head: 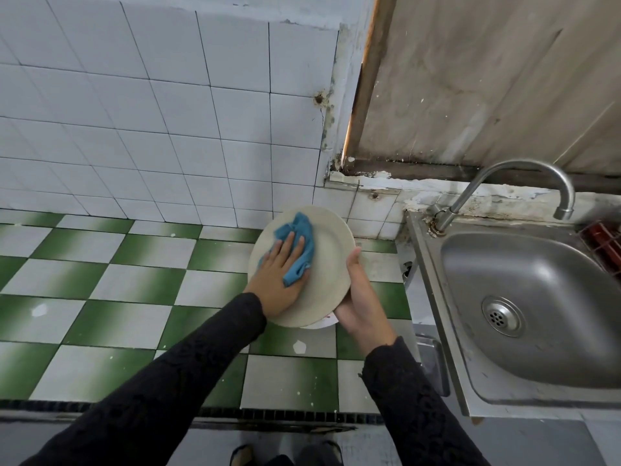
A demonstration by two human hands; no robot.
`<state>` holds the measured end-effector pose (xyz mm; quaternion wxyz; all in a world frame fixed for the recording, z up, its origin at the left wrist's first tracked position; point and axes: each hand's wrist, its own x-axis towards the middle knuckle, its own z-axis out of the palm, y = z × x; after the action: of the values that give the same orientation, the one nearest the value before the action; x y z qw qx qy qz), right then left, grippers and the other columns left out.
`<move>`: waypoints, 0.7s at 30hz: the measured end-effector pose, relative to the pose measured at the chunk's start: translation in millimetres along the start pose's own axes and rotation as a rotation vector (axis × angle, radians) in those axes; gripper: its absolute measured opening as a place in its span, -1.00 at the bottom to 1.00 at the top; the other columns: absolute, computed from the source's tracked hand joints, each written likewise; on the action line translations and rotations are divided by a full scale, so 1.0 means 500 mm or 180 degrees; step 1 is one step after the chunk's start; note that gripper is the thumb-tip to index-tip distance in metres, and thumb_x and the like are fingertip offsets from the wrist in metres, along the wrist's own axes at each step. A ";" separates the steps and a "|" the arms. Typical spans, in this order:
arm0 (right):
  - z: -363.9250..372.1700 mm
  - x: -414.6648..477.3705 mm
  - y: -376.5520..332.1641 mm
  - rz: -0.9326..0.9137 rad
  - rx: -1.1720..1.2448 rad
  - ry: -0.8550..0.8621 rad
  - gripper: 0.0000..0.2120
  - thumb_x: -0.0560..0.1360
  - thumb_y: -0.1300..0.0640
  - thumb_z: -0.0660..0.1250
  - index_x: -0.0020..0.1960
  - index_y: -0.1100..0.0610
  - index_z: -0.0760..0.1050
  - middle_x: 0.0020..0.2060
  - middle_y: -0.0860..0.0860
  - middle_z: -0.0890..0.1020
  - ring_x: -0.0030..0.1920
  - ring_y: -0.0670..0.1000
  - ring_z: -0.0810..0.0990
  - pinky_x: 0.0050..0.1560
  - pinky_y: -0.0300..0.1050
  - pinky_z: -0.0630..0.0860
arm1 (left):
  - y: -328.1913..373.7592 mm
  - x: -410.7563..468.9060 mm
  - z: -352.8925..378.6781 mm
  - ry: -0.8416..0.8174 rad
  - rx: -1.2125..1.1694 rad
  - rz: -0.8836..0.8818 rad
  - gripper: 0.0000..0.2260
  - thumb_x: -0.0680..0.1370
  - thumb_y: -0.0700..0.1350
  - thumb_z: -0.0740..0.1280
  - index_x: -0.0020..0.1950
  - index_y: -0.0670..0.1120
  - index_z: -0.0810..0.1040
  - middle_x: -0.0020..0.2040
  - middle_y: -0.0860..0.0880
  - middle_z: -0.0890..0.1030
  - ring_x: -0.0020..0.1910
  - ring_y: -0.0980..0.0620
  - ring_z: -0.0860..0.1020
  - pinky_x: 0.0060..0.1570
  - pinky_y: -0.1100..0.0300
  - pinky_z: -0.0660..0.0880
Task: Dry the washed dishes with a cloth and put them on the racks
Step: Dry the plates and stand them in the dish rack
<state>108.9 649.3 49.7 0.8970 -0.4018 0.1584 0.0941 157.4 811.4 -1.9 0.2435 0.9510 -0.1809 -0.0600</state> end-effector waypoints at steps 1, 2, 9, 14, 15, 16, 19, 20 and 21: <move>-0.005 0.000 -0.002 -0.0077 0.0015 0.0030 -0.37 0.51 -0.23 0.18 0.45 0.11 0.41 0.27 0.14 0.64 0.27 0.13 0.62 0.21 0.12 0.60 | -0.015 -0.010 0.003 -0.0042 0.0197 -0.0004 -0.39 0.60 0.30 -0.16 0.55 0.10 -0.29 0.59 0.07 -0.23 0.57 0.02 -0.24 0.55 0.00 -0.18; -0.008 0.001 -0.004 -0.0159 0.0031 0.0069 -0.38 0.51 -0.23 0.19 0.45 0.11 0.40 0.27 0.13 0.63 0.26 0.13 0.63 0.14 0.10 0.63 | -0.028 -0.020 0.014 -0.0114 0.0286 -0.0028 -0.35 0.53 0.34 -0.23 0.54 0.09 -0.29 0.59 0.07 -0.23 0.57 0.03 -0.25 0.55 0.02 -0.21; -0.023 0.042 -0.020 -0.0394 0.0242 0.0368 -0.27 0.44 -0.27 0.30 0.50 0.09 0.36 0.32 0.22 0.58 0.29 0.22 0.59 0.12 0.18 0.63 | 0.054 -0.097 0.049 -0.0029 -0.0894 0.0624 -0.50 0.66 0.10 0.18 0.58 0.02 0.18 0.54 0.12 0.22 0.52 0.20 0.11 0.50 0.29 -0.06; -0.010 0.076 -0.047 -0.0082 0.0559 0.0549 -0.27 0.45 -0.30 0.31 0.49 0.08 0.38 0.29 0.22 0.59 0.25 0.27 0.59 -0.03 0.24 0.66 | 0.062 -0.071 0.007 0.0949 -0.0410 0.0919 -0.50 0.48 0.10 0.34 0.39 -0.01 0.47 0.25 0.01 0.59 0.21 0.05 0.52 0.32 0.16 0.33; -0.009 0.080 -0.052 -0.0061 0.0502 0.0565 -0.32 0.50 -0.27 0.31 0.49 0.08 0.38 0.22 0.21 0.61 0.21 0.25 0.60 -0.02 0.28 0.65 | 0.058 -0.065 -0.004 0.1076 -0.0375 0.0944 -0.54 0.47 0.10 0.32 0.34 -0.02 0.51 0.19 0.02 0.63 0.15 0.06 0.56 0.26 0.12 0.43; -0.010 0.079 -0.057 -0.0026 0.0408 0.0563 -0.34 0.51 -0.25 0.31 0.49 0.09 0.38 0.11 0.20 0.62 0.14 0.21 0.61 0.00 0.30 0.64 | 0.055 -0.060 -0.016 0.1213 -0.0439 0.0966 -0.58 0.48 0.09 0.31 0.30 -0.03 0.54 0.14 0.03 0.65 0.09 0.09 0.57 0.19 0.09 0.50; -0.015 0.067 -0.069 -0.0033 -0.0139 0.0417 -0.49 0.54 -0.29 0.26 0.35 -0.02 0.48 0.20 0.14 0.56 0.22 0.17 0.54 0.17 0.27 0.56 | 0.058 -0.058 -0.055 0.1389 -0.1452 0.0751 -0.70 0.52 -0.07 0.37 0.25 0.01 0.52 0.07 0.06 0.62 -0.01 0.25 0.55 0.01 0.19 0.59; -0.022 0.061 -0.067 -0.0065 -0.0357 0.0453 -0.53 0.55 -0.31 0.23 0.32 -0.07 0.47 0.32 0.13 0.50 0.32 0.18 0.48 0.23 0.26 0.50 | 0.062 -0.058 -0.071 0.1339 -0.2009 0.0562 -0.69 0.53 -0.19 0.39 0.24 0.03 0.49 0.08 0.05 0.61 0.00 0.24 0.57 -0.01 0.22 0.60; -0.033 0.060 -0.059 -0.0053 -0.0565 0.0543 -0.48 0.53 -0.34 0.21 0.36 -0.07 0.43 0.41 0.11 0.44 0.40 0.18 0.42 0.31 0.27 0.44 | 0.064 -0.057 -0.089 0.1278 -0.2631 0.0322 -0.68 0.54 -0.27 0.38 0.23 0.04 0.49 0.09 0.04 0.60 0.01 0.22 0.58 -0.03 0.22 0.61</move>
<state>142.2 618.7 49.2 0.8419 -0.4875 0.2219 0.0658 129.9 815.3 53.2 0.6350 0.7569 -0.1372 0.0702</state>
